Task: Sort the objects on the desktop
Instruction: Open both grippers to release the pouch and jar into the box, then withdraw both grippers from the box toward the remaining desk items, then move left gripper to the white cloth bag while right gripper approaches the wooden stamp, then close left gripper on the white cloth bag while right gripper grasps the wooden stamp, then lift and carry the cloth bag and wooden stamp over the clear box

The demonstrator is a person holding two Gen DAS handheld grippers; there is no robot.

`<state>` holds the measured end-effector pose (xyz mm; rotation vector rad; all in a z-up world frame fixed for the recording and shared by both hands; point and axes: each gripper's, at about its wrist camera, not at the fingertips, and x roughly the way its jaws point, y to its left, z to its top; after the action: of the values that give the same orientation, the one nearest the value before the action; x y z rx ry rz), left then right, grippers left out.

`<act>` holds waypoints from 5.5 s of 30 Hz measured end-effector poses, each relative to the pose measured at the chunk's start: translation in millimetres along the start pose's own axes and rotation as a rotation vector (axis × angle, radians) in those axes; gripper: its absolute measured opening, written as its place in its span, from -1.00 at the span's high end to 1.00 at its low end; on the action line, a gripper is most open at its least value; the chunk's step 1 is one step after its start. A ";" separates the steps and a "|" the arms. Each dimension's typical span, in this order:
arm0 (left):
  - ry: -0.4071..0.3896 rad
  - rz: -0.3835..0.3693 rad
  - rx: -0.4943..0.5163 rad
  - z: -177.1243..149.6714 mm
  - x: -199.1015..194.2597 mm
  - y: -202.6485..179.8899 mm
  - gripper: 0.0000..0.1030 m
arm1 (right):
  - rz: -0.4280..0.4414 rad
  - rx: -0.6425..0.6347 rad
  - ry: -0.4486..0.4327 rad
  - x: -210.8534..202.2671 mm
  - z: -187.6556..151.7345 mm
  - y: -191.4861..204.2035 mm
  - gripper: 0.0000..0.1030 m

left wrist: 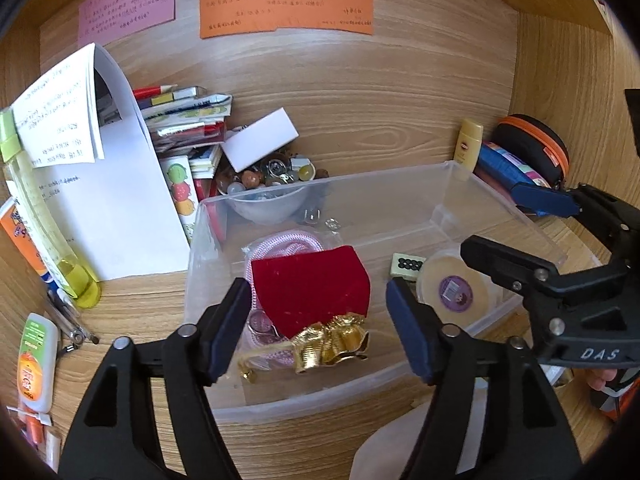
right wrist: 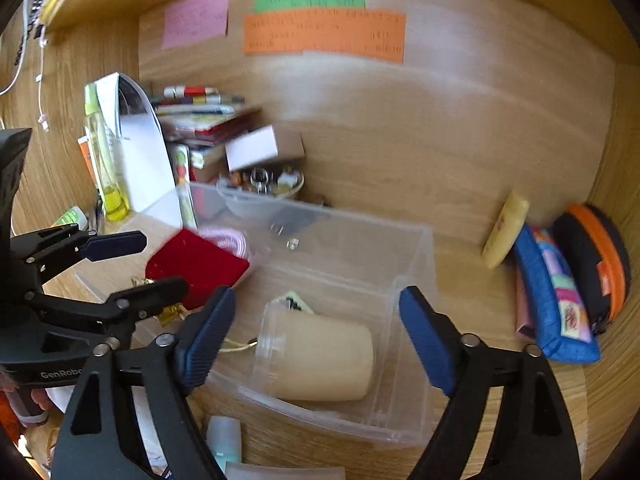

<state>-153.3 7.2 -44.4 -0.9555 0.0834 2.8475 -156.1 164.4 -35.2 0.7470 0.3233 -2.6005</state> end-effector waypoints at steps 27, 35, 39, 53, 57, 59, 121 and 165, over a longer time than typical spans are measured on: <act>-0.181 -0.033 0.059 -1.4 -71.4 -22.4 -0.96 | -0.133 0.031 -0.079 -60.3 -2.3 -20.2 -0.90; -0.151 -0.045 0.041 -18.8 -87.8 -18.6 -0.97 | -0.188 0.012 -0.094 -87.2 -24.3 -21.8 -0.90; -0.135 -0.013 0.042 -34.5 -93.9 -13.5 -0.97 | -0.167 0.050 -0.075 -94.1 -37.3 -24.5 -0.92; 0.004 -0.027 0.083 -78.5 -81.3 -12.8 -0.97 | -0.183 0.035 0.072 -95.9 -90.9 -28.7 -0.92; 0.066 -0.069 0.083 -81.0 -67.8 -16.3 -0.97 | -0.143 0.042 0.127 -89.1 -101.7 -29.2 -0.92; 0.093 -0.090 0.087 -81.0 -61.4 -18.6 -0.97 | -0.111 0.052 0.155 -84.0 -106.2 -29.3 -0.92; 0.047 -0.171 -0.006 -63.5 -41.8 -21.6 0.24 | 0.062 0.114 0.215 -74.3 -90.5 -44.1 0.81; -0.113 -0.169 -0.060 -3.7 -78.3 4.8 0.24 | 0.155 0.112 0.073 -65.1 -18.0 -43.2 0.81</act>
<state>-90.0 -6.6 -0.1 -0.7700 -0.0913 2.7543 -117.1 229.8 -9.7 0.8713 0.1360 -2.4654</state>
